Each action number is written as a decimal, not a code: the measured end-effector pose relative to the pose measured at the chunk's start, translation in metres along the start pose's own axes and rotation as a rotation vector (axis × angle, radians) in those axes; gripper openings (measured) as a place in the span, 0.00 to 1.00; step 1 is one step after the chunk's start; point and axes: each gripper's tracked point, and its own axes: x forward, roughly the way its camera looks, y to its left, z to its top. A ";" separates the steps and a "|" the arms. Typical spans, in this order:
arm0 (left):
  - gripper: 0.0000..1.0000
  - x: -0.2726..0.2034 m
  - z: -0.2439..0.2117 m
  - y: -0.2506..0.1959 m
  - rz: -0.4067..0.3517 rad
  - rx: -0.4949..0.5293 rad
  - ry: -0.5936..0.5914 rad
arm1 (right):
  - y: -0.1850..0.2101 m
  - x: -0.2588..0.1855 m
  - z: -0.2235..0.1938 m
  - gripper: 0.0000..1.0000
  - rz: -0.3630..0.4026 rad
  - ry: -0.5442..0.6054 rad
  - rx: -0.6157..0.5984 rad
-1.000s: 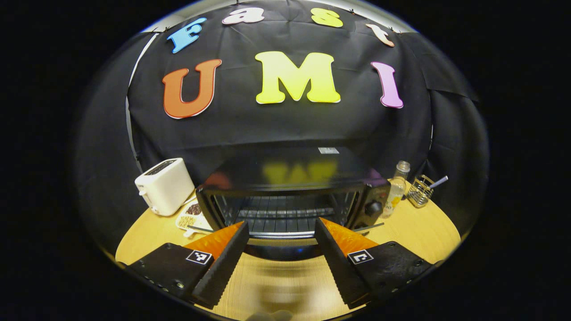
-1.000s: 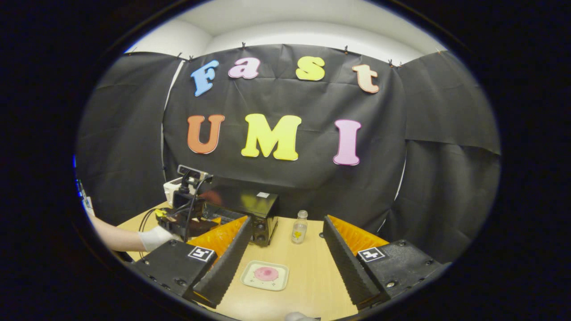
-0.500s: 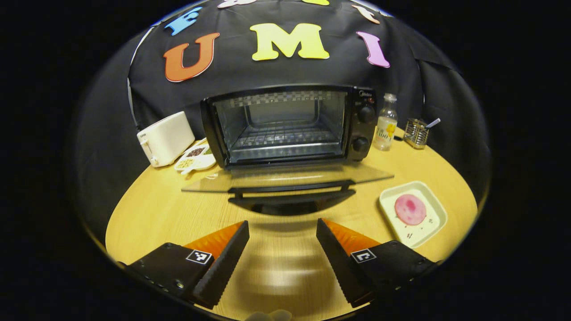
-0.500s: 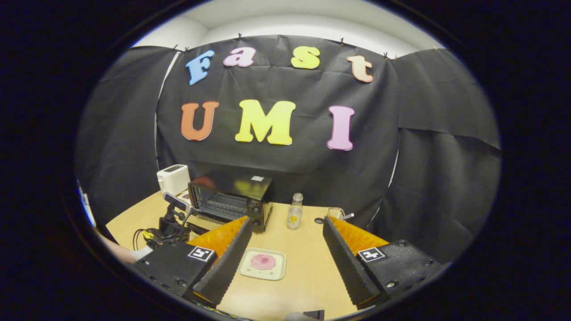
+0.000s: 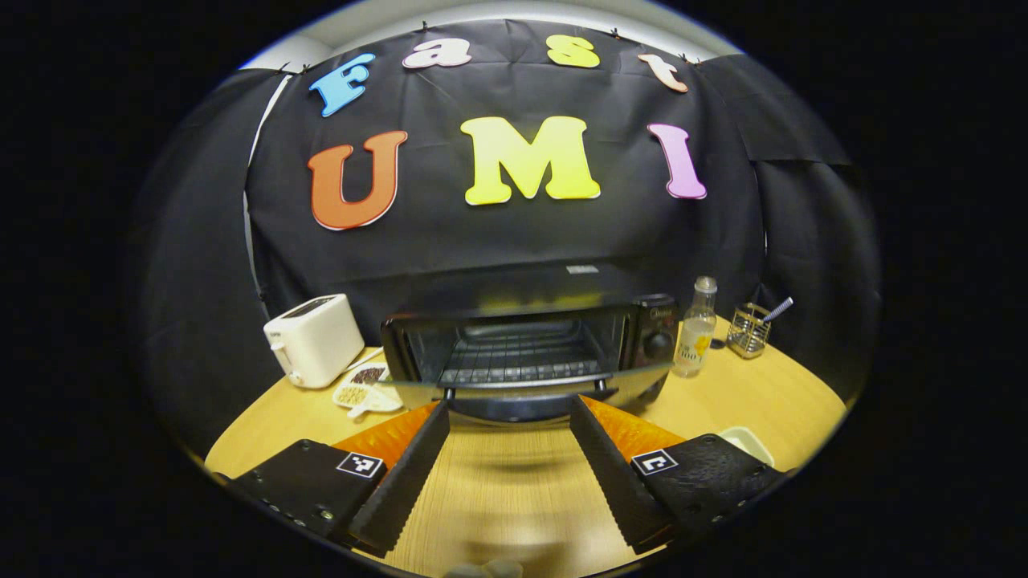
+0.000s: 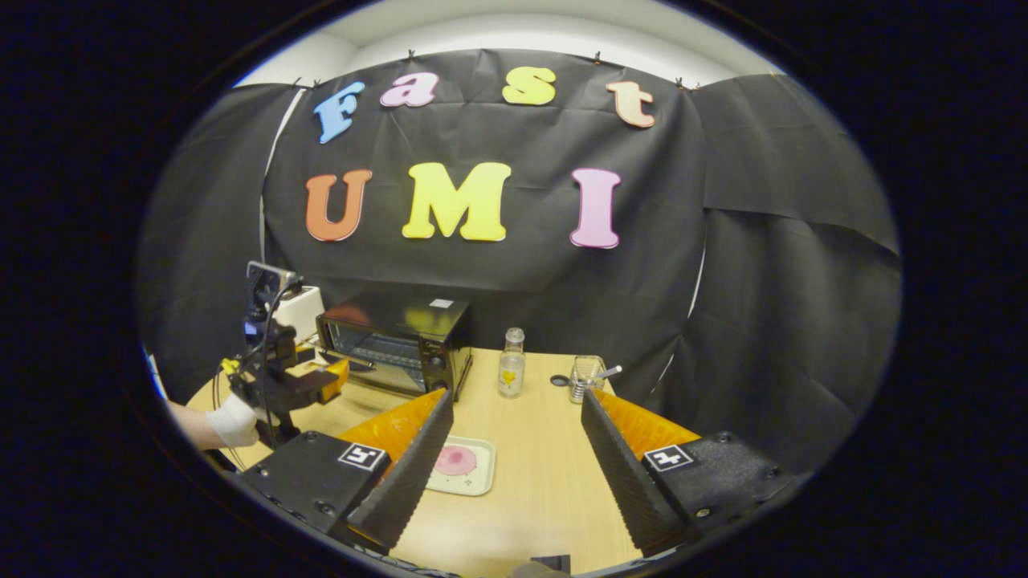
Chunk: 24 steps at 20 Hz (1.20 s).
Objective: Open the electric oven with the left hand, put the food in, and close the electric oven.
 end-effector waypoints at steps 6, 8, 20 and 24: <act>0.97 0.047 0.023 -0.004 -0.012 0.011 -0.008 | -0.016 0.012 0.008 1.00 -0.022 -0.002 0.008; 0.96 0.050 0.019 -0.006 -0.009 0.009 0.019 | -0.017 0.014 0.009 1.00 -0.025 -0.004 0.010; 0.97 -0.011 -0.049 -0.009 -0.040 -0.004 0.103 | -0.002 0.024 -0.009 1.00 -0.004 0.024 0.008; 0.97 -0.028 -0.087 -0.011 -0.042 0.001 0.169 | 0.004 0.024 -0.023 1.00 0.005 0.046 0.004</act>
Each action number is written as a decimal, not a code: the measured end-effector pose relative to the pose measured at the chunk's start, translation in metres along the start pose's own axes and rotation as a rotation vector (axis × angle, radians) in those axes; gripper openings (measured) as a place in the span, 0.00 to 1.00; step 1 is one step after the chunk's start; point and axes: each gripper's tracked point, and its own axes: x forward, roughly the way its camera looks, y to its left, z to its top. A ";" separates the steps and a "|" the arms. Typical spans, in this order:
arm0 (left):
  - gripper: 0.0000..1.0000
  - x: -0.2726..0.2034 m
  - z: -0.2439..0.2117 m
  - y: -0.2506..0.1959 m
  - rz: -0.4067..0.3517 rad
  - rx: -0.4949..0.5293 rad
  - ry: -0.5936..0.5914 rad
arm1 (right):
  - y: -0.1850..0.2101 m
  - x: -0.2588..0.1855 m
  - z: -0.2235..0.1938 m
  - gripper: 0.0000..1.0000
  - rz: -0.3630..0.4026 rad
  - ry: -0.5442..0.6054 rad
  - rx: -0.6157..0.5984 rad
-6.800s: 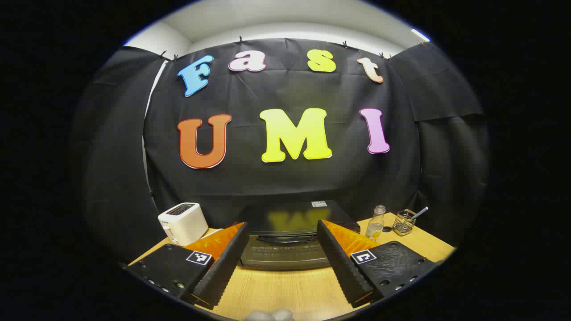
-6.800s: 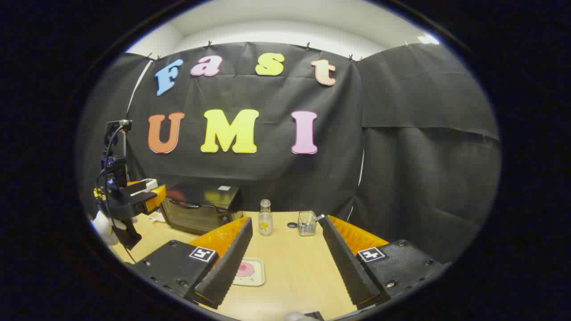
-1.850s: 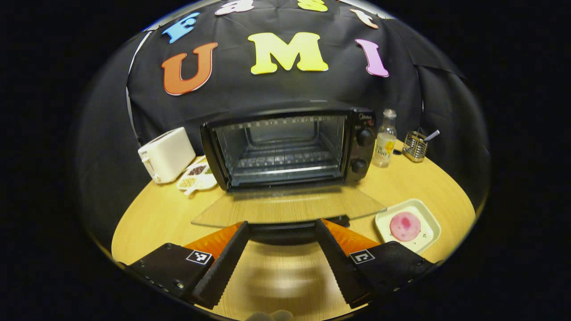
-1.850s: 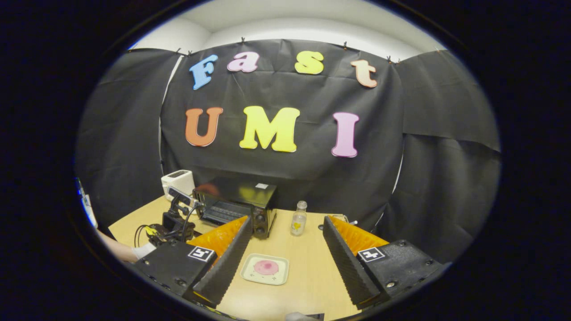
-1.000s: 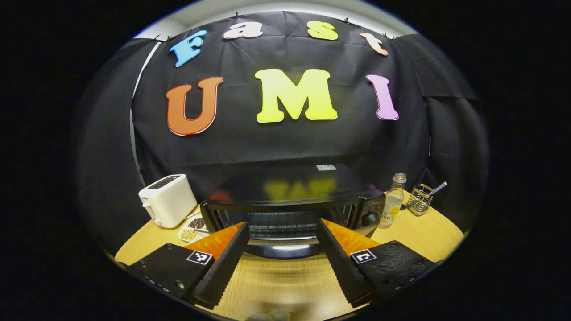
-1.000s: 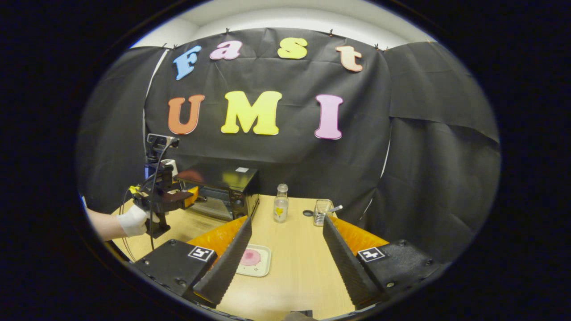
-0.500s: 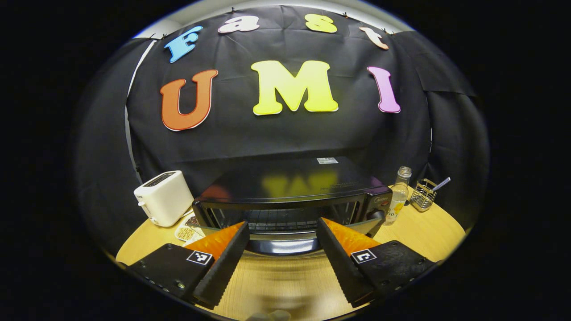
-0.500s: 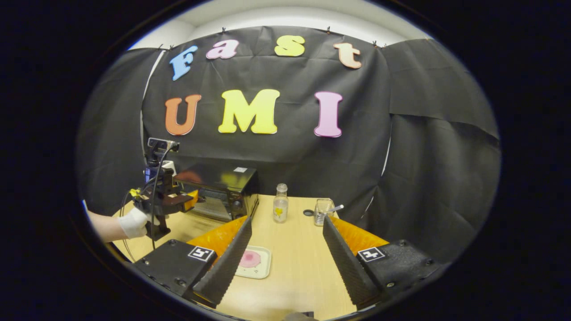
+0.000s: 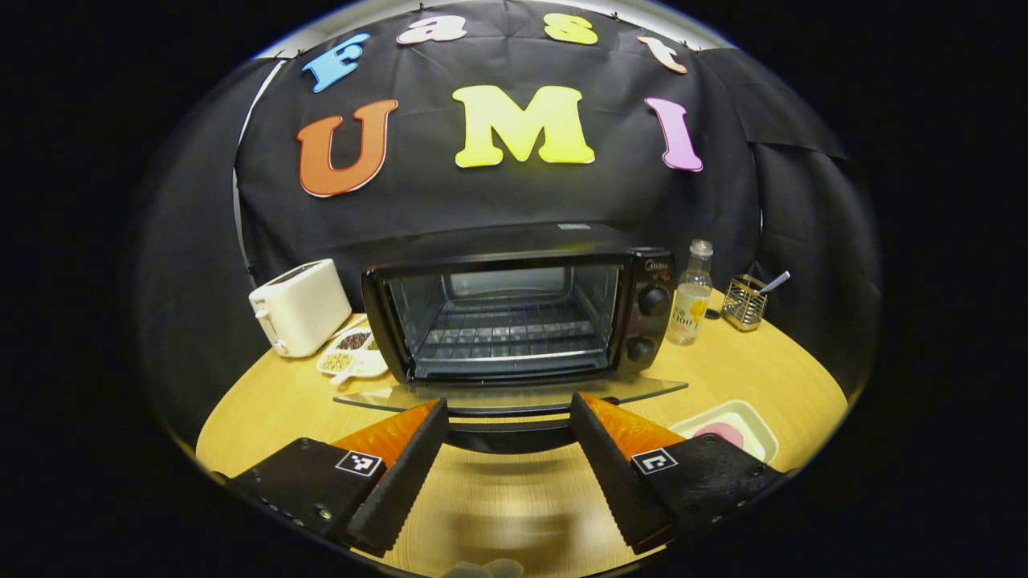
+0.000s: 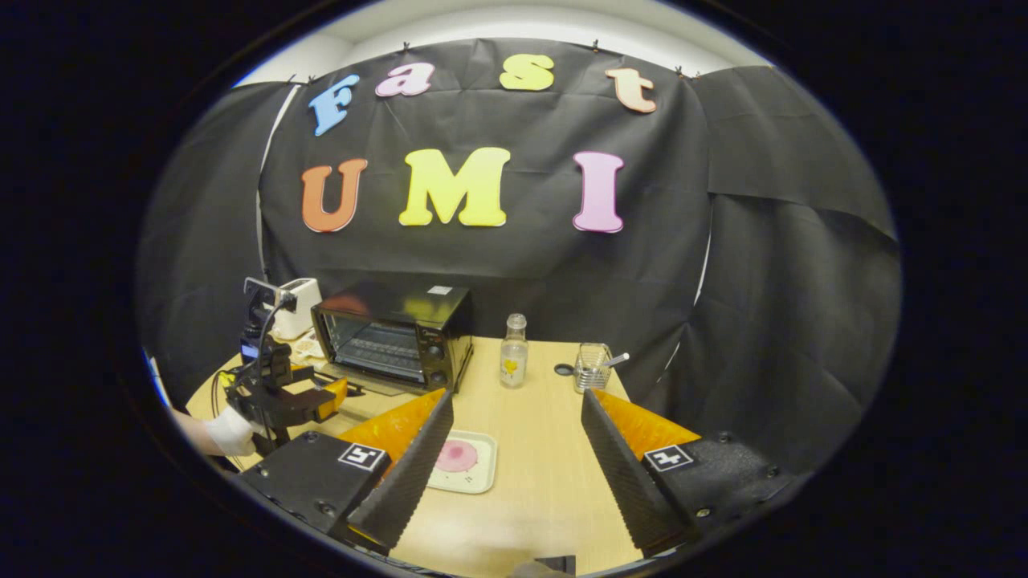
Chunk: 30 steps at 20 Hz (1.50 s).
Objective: Open the electric oven with the left hand, put the food in, and close the electric oven.
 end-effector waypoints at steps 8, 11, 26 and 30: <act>0.96 0.004 -0.069 -0.008 -0.011 -0.005 0.150 | -0.001 0.009 -0.027 1.00 -0.003 0.058 0.001; 0.96 0.006 -0.080 -0.011 -0.010 0.001 0.174 | -0.006 0.014 -0.041 1.00 -0.006 0.088 0.003; 0.96 -0.110 0.061 0.001 0.094 -0.013 -0.097 | 0.006 0.138 -0.171 0.69 0.218 0.513 0.248; 0.96 -0.162 0.095 0.011 0.179 -0.035 -0.135 | 0.018 0.162 -0.206 0.53 0.288 0.651 0.325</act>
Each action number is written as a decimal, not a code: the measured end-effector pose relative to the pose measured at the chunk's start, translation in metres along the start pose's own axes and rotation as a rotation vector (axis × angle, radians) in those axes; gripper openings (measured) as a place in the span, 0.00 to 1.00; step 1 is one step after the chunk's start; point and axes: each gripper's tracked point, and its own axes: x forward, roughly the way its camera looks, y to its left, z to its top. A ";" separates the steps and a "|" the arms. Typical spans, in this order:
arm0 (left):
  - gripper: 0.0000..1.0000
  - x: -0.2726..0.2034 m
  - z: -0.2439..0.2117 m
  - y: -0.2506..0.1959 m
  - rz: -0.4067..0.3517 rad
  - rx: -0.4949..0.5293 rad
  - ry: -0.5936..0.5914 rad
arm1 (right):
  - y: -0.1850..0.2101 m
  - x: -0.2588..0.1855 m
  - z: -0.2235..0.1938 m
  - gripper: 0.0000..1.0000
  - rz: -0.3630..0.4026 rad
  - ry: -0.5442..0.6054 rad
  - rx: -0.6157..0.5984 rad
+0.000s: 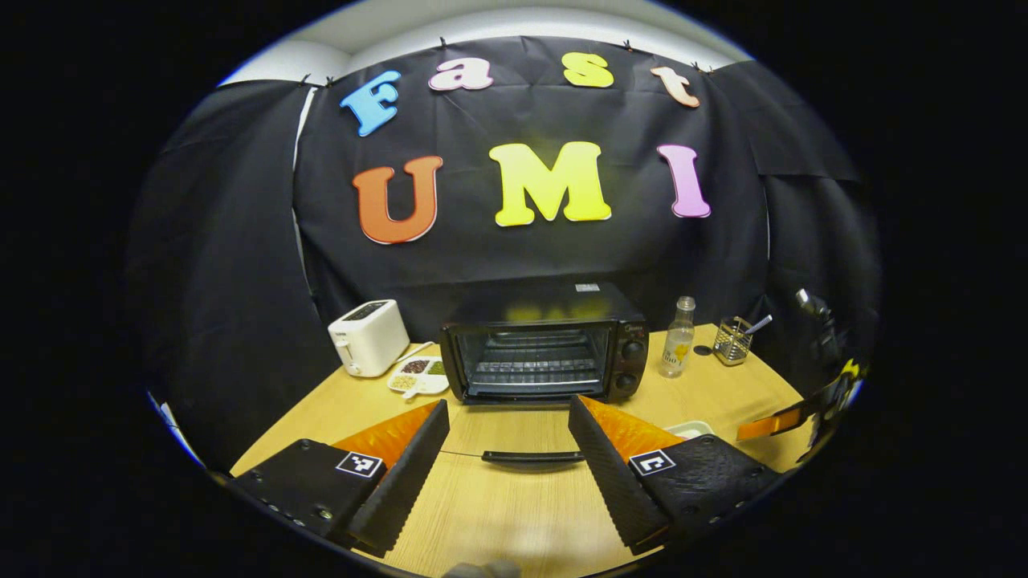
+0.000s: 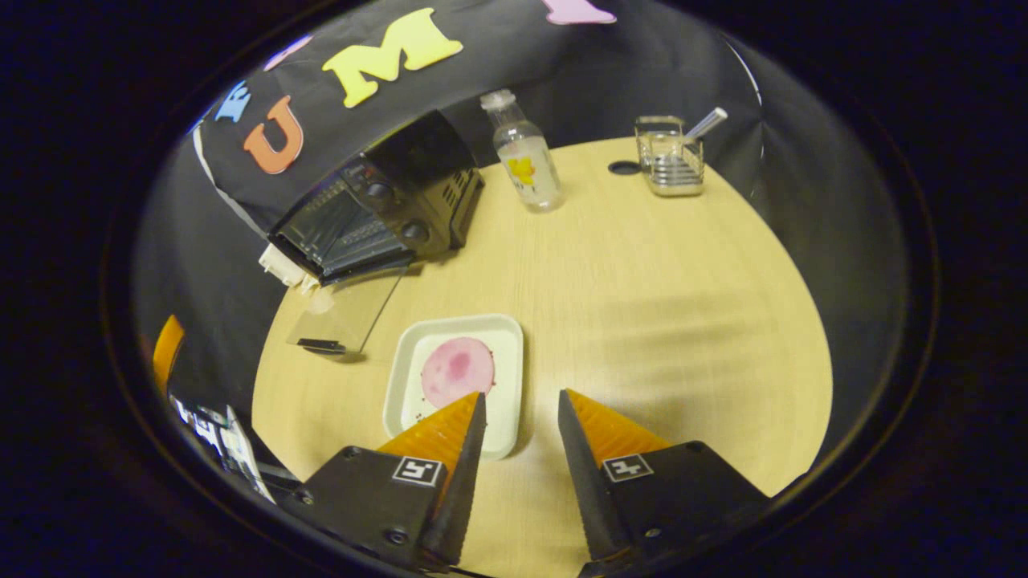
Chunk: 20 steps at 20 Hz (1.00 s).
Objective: Open the electric oven with the left hand, put the food in, and close the electric oven.
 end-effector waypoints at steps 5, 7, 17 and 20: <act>0.95 -0.048 0.031 0.007 0.089 -0.013 -0.033 | 0.002 0.033 -0.003 0.35 0.044 0.122 0.031; 0.96 -0.061 0.034 0.009 0.126 -0.016 -0.037 | 0.004 0.043 -0.005 0.29 0.042 0.174 0.068; 0.95 -0.096 0.028 0.019 0.247 -0.096 -0.029 | 0.001 0.045 -0.004 0.04 0.141 0.340 0.265; 0.96 -0.099 0.030 0.023 0.245 -0.095 -0.020 | 0.003 0.044 -0.004 0.01 0.205 0.340 0.319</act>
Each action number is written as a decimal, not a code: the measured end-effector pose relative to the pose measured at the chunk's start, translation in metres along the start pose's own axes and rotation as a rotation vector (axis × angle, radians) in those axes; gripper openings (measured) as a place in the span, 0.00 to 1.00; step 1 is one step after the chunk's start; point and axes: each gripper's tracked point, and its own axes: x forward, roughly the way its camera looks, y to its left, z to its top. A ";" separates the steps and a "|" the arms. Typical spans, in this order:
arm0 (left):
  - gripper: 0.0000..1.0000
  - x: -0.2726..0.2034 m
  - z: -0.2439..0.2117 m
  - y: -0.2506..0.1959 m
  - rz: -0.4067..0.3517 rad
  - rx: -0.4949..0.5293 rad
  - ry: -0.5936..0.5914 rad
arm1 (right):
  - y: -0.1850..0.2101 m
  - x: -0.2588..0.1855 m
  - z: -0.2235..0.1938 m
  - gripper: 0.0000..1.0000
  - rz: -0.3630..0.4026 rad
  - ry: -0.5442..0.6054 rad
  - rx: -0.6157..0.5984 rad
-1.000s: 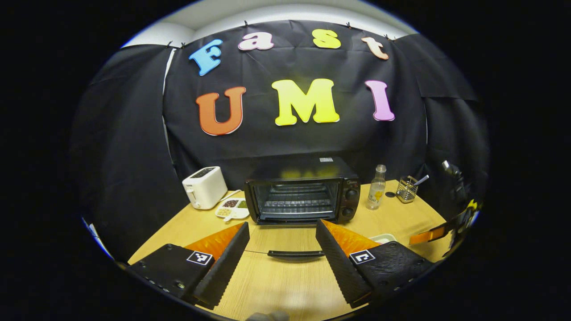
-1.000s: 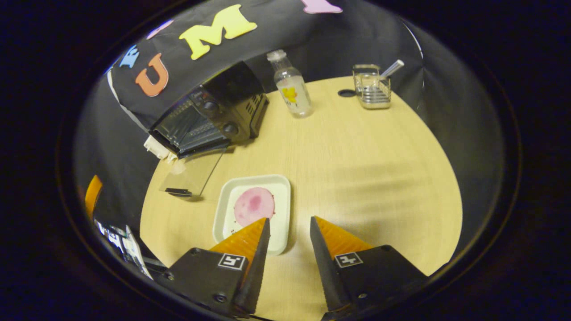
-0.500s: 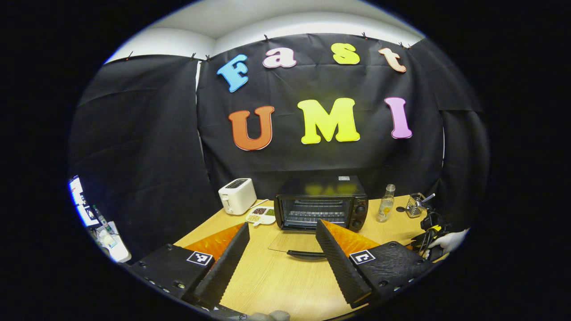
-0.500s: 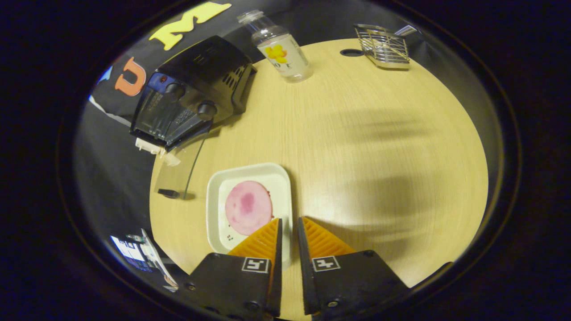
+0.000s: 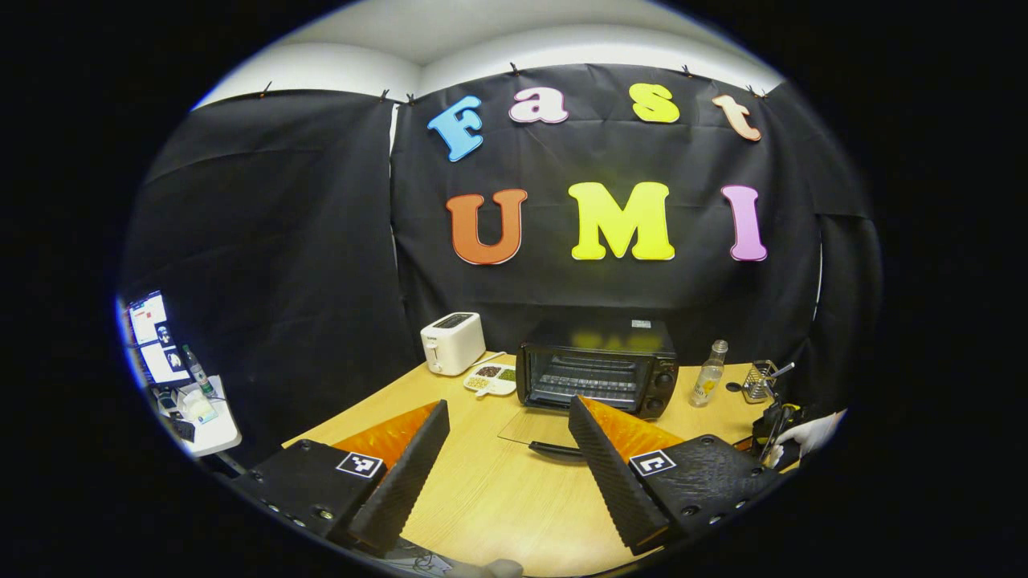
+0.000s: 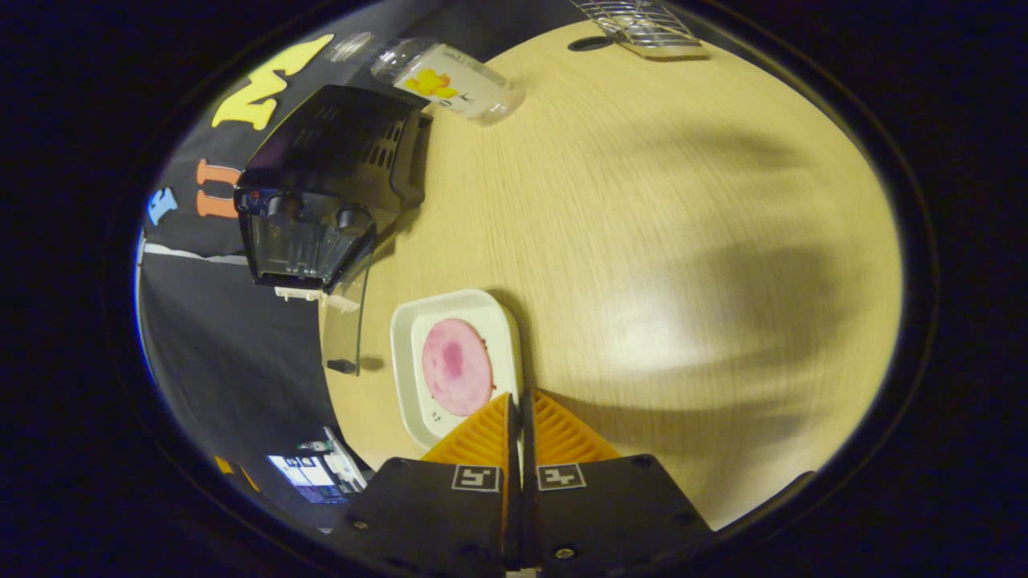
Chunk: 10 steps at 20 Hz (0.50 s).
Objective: Open the electric oven with the left hand, put the food in, and close the electric oven.
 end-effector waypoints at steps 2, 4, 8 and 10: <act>0.96 0.001 0.007 0.002 -0.010 0.013 -0.009 | 0.002 -0.002 0.003 0.04 0.016 -0.040 0.034; 0.96 0.002 0.013 0.003 -0.025 0.024 -0.020 | 0.004 -0.011 0.005 0.04 0.039 -0.088 0.060; 0.95 0.009 0.016 0.009 -0.079 0.007 -0.029 | 0.017 -0.032 0.006 0.01 0.079 -0.187 0.103; 0.96 0.012 0.017 0.016 -0.110 0.000 -0.033 | 0.030 -0.042 0.003 0.04 0.096 -0.241 0.140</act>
